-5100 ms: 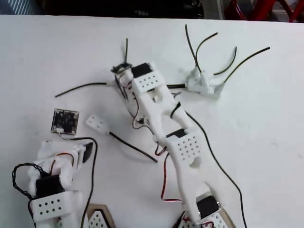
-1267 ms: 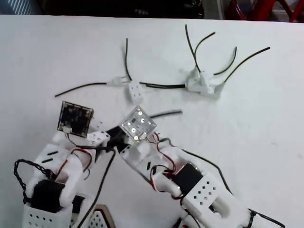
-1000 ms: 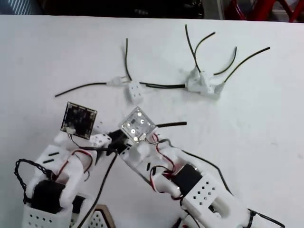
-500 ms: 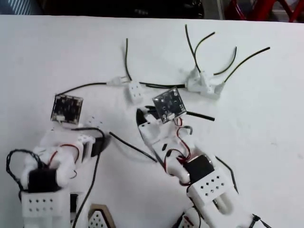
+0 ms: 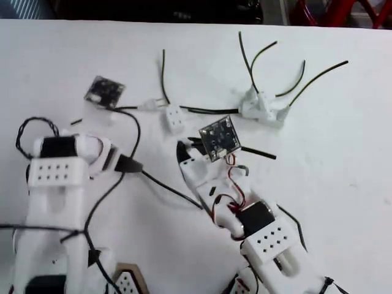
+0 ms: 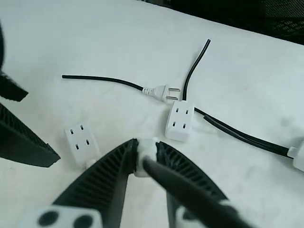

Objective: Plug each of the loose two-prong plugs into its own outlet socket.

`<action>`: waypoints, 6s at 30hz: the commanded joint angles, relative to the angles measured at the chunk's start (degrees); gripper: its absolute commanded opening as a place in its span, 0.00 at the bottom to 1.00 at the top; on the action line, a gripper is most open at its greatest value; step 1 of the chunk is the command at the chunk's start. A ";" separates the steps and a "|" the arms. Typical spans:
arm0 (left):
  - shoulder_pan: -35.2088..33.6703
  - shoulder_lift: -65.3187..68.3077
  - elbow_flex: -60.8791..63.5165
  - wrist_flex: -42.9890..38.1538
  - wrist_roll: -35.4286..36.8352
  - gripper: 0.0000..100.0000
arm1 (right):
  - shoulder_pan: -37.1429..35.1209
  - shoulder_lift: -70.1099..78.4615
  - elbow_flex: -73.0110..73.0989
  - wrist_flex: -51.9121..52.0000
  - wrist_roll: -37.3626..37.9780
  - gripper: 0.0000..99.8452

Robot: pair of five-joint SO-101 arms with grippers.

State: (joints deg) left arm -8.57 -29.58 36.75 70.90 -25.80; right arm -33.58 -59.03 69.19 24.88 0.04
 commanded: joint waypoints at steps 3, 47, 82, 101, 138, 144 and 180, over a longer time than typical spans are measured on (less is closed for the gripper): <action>-2.07 11.65 -11.60 -4.04 -29.19 0.40 | 1.45 -0.40 -0.44 -1.36 -0.09 0.02; 5.67 31.08 -0.62 -29.45 -52.57 0.18 | 2.07 -0.40 -0.44 -1.27 -0.09 0.02; 4.70 22.29 -20.66 3.87 1.76 0.34 | 1.63 -0.40 -0.70 0.40 -0.09 0.02; -11.12 -18.59 19.34 -11.87 13.89 0.34 | -12.62 21.93 -12.66 7.60 -0.62 0.02; -17.63 -18.59 31.82 -25.14 13.71 0.34 | -10.42 54.81 -30.42 -4.62 6.86 0.02; -17.63 -18.59 31.82 -25.14 13.71 0.34 | -10.42 58.42 -31.30 -4.18 7.03 0.02; -17.63 -18.68 32.53 -25.49 13.54 0.34 | -0.13 57.89 -39.65 16.40 6.95 0.02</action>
State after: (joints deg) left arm -25.89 -46.29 69.45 46.64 -12.44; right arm -38.51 3.12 29.98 38.33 6.81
